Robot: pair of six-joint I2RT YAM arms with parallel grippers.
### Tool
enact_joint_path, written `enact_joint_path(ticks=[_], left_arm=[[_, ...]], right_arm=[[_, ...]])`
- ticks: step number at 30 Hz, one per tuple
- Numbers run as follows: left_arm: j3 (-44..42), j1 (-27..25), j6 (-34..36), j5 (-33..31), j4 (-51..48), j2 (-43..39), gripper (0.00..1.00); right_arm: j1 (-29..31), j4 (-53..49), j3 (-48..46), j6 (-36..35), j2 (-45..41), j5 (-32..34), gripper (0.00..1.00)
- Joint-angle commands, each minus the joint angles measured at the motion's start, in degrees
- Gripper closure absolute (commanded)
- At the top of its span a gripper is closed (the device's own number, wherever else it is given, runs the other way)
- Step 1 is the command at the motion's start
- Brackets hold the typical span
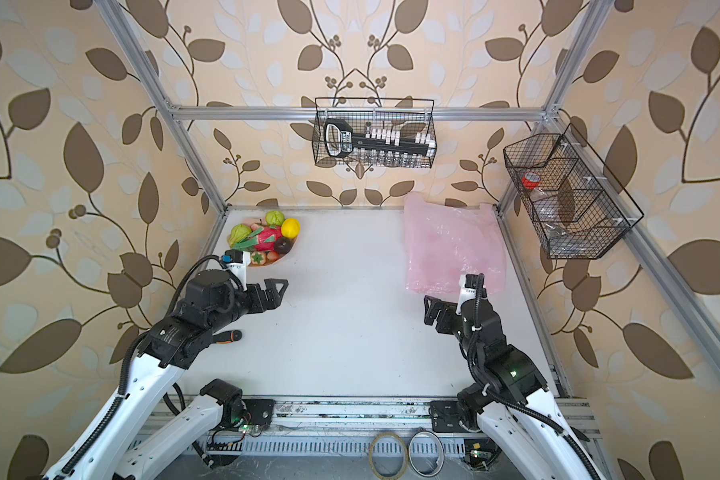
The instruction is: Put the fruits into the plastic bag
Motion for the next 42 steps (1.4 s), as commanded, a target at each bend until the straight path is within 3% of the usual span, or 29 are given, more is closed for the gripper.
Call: enact_joint_path(ticks=[1, 6, 10, 23, 32, 42], left_arm=[[1.37, -0.46, -1.81, -1.03, -6.1, -1.62, 0.01], [-1.32, -0.59, -3.25, -0.67, -5.28, -1.15, 0.01], [-2.64, -0.81, -2.33, -0.46, -2.94, 0.57, 0.01], [-6.23, -0.9, 2.34, 1.6, 3.09, 2.71, 0.01], [-4.94, -0.9, 3.58, 3.56, 1.15, 2.89, 0.01], [-3.6, -0.91, 0.85, 5.67, -1.56, 2.57, 0.01]], right_arm=[[1.89, -7.19, 2.6, 3.6, -1.21, 1.0, 0.0], [2.08, -11.39, 5.64, 2.51, 3.17, 1.93, 0.0], [2.15, -8.23, 6.53, 2.22, 7.8, 1.08, 0.0], [0.7, -0.47, 23.55, -6.62, 45.18, 6.15, 0.0], [-1.08, 3.61, 35.19, -9.41, 67.96, 11.46, 0.02], [-3.64, 6.06, 42.37, -12.91, 81.21, 15.71, 0.15]])
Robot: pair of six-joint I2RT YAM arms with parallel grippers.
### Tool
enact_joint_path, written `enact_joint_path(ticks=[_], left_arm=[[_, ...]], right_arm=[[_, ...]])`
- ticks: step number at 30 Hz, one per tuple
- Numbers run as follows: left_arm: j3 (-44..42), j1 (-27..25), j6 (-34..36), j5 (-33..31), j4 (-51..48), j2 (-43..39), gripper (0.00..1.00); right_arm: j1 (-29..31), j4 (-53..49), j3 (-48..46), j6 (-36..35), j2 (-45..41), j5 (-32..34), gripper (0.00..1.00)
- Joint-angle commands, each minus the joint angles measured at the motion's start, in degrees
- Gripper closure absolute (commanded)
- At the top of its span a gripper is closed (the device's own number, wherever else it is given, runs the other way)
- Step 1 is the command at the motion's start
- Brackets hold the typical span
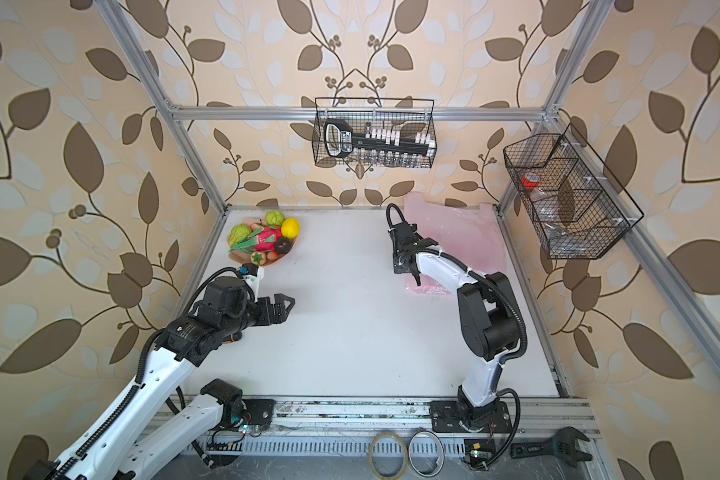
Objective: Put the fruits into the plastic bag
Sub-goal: 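Lower the right gripper onto the pink bag's edge and pinch it, then drag the pink bag with the right gripper toward the robot, spreading it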
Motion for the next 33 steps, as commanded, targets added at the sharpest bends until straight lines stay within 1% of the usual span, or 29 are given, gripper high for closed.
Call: enact_joint_path(ticks=[1, 4, 6, 9, 13, 16, 18, 22, 27, 30, 33], left_arm=[[2.37, -0.57, -1.23, 2.37, -1.09, -0.48, 0.01], [2.26, -0.6, -1.7, 2.56, -1.23, -0.49, 0.01], [2.36, -0.57, -1.79, 2.69, -1.35, -0.44, 0.01], [2.3, -0.57, -1.63, 2.65, -1.09, -0.01, 0.01], [2.19, -0.57, -1.7, 1.95, -0.77, 1.16, 0.01], [2.28, -0.57, -2.29, -0.01, -1.16, 1.95, 0.01], [2.59, -0.56, -2.32, -1.0, -1.43, 2.31, 0.01], [3.15, -0.57, -2.61, -2.8, -1.61, 2.37, 0.01], [4.74, -0.49, -5.48, -3.45, -2.52, 3.34, 0.01], [6.56, -0.49, -7.96, -4.68, -4.12, 4.89, 0.01], [8.3, -0.32, -9.92, -5.27, -4.6, 6.15, 0.01]], right_arm=[[0.48, 1.23, 2.91, -2.22, 2.57, 2.63, 0.17], [0.06, 1.68, 3.17, -1.5, 4.21, 2.84, 0.23], [0.12, 1.77, 3.12, -1.55, 4.61, 3.99, 0.31], [0.6, 2.38, 2.34, -2.54, 4.45, 5.59, 0.46], [0.81, 3.22, 0.21, -3.28, 3.85, 6.72, 0.73], [0.68, 3.38, -0.97, -3.51, 3.5, 6.8, 0.92], [0.83, 3.75, -1.96, -3.84, 2.67, 6.87, 1.0], [2.41, 5.52, -4.35, -5.74, -0.3, 7.29, 1.0], [5.81, 7.06, -8.37, -8.68, -5.01, 7.85, 1.0], [9.09, 9.41, -11.71, -12.33, -9.27, 7.0, 1.0], [13.88, 12.03, -15.88, -17.33, -13.37, 6.36, 1.0]])
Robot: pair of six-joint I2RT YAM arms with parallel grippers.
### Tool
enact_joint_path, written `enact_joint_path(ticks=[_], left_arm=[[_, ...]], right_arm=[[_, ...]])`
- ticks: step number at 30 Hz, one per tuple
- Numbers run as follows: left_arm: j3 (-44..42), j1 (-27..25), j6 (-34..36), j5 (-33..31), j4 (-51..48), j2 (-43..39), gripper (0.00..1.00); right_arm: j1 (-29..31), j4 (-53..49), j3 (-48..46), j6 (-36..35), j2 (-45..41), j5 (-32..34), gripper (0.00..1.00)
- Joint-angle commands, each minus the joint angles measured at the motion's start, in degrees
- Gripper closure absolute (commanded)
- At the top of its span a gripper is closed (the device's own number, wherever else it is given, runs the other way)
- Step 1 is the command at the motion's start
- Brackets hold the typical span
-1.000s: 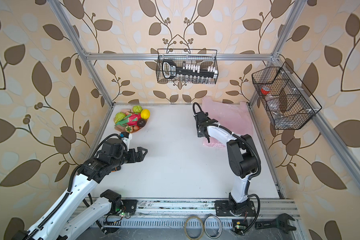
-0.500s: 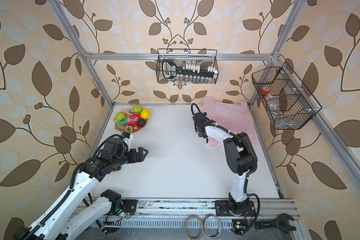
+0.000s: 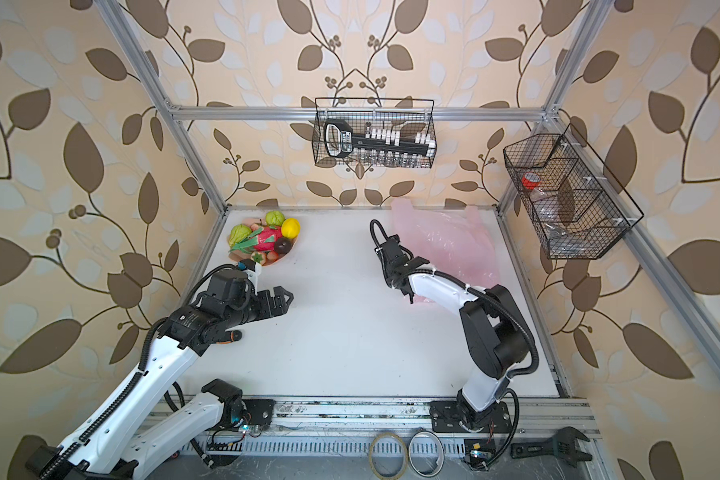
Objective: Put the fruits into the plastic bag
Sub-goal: 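Drag the pink bag with the right gripper toward the robot, spreading it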
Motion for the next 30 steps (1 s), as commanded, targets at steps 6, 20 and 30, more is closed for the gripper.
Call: enact_joint_path(ticks=[6, 20, 30], left_arm=[[7.16, 0.46, -6.05, -2.45, -2.88, 3.37, 0.01], [15.36, 1.45, -3.09, -1.9, -0.64, 9.37, 0.01], [18.2, 1.27, 10.28, 9.08, 8.94, 16.9, 0.01]], right_arm=[[11.37, 5.93, -13.18, -10.3, -12.35, -2.6, 1.0], [29.84, 3.34, -30.57, -21.61, -34.69, -9.64, 1.0], [29.87, -4.11, -34.45, -42.34, -44.13, -13.18, 1.0]])
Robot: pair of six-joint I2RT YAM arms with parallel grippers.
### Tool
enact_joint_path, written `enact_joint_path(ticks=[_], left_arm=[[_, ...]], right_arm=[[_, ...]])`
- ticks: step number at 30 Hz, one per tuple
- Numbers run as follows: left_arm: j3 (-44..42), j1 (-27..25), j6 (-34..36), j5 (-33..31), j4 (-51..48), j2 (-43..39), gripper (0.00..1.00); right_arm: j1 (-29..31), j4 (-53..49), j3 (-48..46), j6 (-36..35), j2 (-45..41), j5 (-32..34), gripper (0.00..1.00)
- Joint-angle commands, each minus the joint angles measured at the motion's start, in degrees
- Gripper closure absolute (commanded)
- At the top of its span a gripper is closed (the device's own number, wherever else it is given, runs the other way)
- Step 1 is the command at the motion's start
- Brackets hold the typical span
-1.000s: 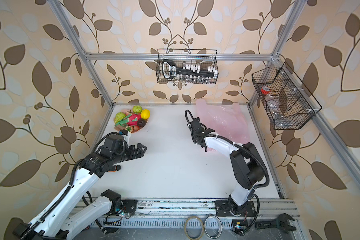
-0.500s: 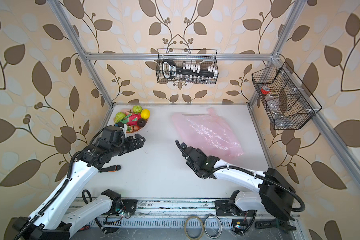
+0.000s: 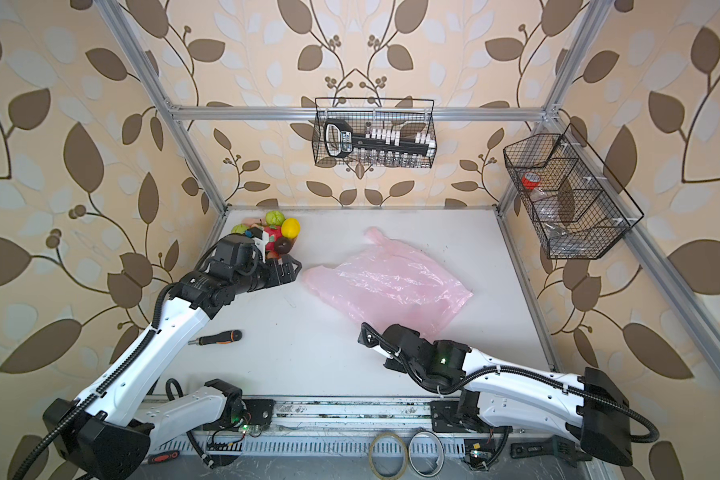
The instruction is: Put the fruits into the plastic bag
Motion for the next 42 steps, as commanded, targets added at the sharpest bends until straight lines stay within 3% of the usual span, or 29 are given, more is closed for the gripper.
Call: enact_joint_path(ticks=[1, 4, 11, 14, 17, 21, 26, 31, 33, 40, 41, 42], left_arm=[[3.59, 0.35, 7.86, 5.91, 4.11, 2.76, 0.01], [3.8, 0.35, 10.13, 7.67, 3.86, 4.54, 0.01], [-1.5, 0.35, 10.08, 10.88, 6.58, 3.69, 0.01], [-3.47, 0.35, 8.98, 12.27, 6.59, 3.52, 0.01], [-5.37, 0.09, 7.67, 13.29, 6.57, 2.67, 0.01], [-7.6, 0.09, 6.22, 12.89, 5.73, -0.07, 0.01], [-7.48, 0.09, 4.64, 9.31, 1.03, -4.34, 0.01], [-5.9, 0.13, 3.36, 5.35, -3.79, -8.57, 0.01], [-5.66, 0.11, 3.17, 4.5, -4.82, -10.2, 0.01], [-4.79, 0.18, 3.02, 2.83, -7.02, -12.88, 0.01], [-4.44, 0.18, 3.02, 1.39, -8.29, -14.07, 0.01], [-4.56, 0.18, 2.94, 0.74, -8.47, -14.53, 0.01]], right_arm=[[-1.11, -3.21, -1.71, -14.06, -2.02, -0.65, 1.0], [-5.64, -5.17, -2.43, -21.07, -2.73, -1.01, 1.0], [-23.02, -5.64, -5.1, -37.54, -8.44, -8.16, 0.98], [-32.07, -2.47, -6.74, -43.75, -9.14, -10.19, 0.67], [-41.53, 3.89, -6.66, -44.13, -7.17, -11.42, 0.58], [-45.35, 12.12, -3.15, -33.93, -6.24, -11.21, 0.38], [-49.4, 11.94, 6.94, -4.63, -2.4, -15.59, 0.29], [-49.8, 1.29, 20.34, 24.52, 5.86, -19.0, 0.25], [-49.67, -2.89, 25.29, 32.49, 9.95, -20.07, 0.25], [-45.83, -10.48, 34.47, 43.27, 16.25, -13.69, 0.21], [-37.55, -15.22, 41.46, 46.47, 21.19, -5.92, 0.18], [-34.8, -16.88, 43.88, 47.42, 23.24, -3.52, 0.18]])
